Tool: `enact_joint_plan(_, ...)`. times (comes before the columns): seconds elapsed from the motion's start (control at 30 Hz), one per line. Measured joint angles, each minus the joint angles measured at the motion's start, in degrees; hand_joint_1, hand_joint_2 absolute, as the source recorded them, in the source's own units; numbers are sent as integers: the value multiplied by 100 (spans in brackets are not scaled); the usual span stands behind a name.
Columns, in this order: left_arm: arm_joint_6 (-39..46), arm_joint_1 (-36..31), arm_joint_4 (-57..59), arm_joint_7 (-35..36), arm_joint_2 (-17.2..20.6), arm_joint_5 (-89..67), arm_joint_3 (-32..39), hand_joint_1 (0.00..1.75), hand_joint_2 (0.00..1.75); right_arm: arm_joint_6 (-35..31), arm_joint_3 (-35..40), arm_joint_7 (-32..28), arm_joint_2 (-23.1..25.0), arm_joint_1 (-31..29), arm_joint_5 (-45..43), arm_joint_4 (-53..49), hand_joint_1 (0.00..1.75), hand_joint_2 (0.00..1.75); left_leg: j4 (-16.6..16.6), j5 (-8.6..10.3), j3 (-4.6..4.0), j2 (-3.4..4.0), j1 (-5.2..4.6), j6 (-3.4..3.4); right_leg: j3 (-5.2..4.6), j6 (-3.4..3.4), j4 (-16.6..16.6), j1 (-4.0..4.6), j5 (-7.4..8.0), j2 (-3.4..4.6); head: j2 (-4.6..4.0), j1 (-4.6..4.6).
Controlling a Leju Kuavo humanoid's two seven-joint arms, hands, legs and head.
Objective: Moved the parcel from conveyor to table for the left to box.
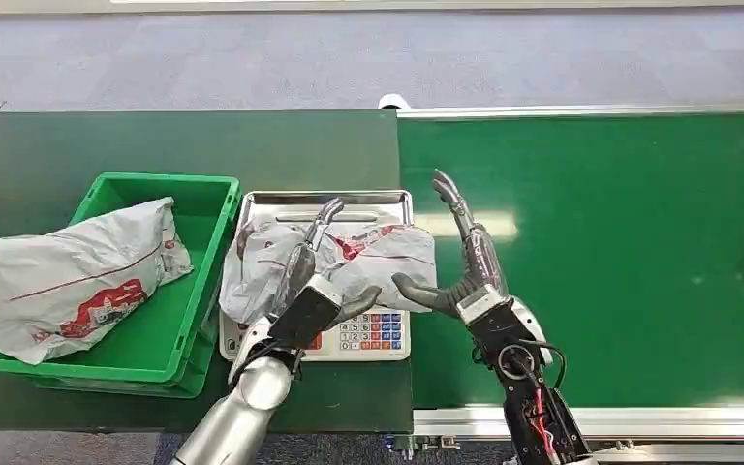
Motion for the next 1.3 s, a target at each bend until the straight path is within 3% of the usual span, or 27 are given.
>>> enact_joint_plan(0.17,16,-1,98,275,24,-632,-83,0,175,168,-116,0,17,64,-197,-77,0,175,0,0,0,2,0,0,0,0,0,0,0,0,0,2)
enact_joint_plan(0.5,-928,-73,400,918,101,-1694,-500,0,175,420,-402,80,83,100,-440,-74,0,175,0,0,0,2,-1,0,-2,0,0,-1,0,1,0,-2)
enact_joint_plan(0.8,-1281,-316,903,968,20,-1896,-649,0,175,470,-710,149,140,240,-444,-68,0,175,0,0,0,1,-1,0,0,0,0,-1,0,0,0,2)
enact_joint_plan(0.83,-1244,-330,933,966,15,-1898,-649,5,175,470,-741,149,142,262,-438,-64,0,175,0,0,0,1,-1,0,1,0,0,-1,0,1,0,0)
enact_joint_plan(0.87,-1189,-338,953,960,6,-1898,-647,45,175,470,-763,149,142,284,-433,-59,0,175,0,0,0,1,-1,0,0,0,0,-1,0,1,0,0)
enact_joint_plan(0.9,-1139,-350,975,958,2,-1919,-647,133,175,470,-782,149,142,307,-431,-53,0,175,0,0,0,1,-1,0,0,0,0,-1,0,1,0,0)
enact_joint_plan(0.93,-1090,-365,995,947,0,-1928,-647,164,175,470,-807,149,144,328,-420,-44,0,175,0,0,0,1,-1,0,0,0,0,-1,0,1,0,0)
enact_joint_plan(1.0,-1019,-378,1023,912,-9,-1918,-632,173,175,474,-859,149,151,366,-391,-40,0,175,0,0,0,1,-1,0,1,0,0,-1,0,1,0,2)
enact_joint_plan(1.3,-857,-420,1034,780,-55,-1821,-509,175,175,540,-990,168,177,405,-295,-33,0,175,0,0,0,1,-1,0,1,0,0,-1,0,1,0,0)
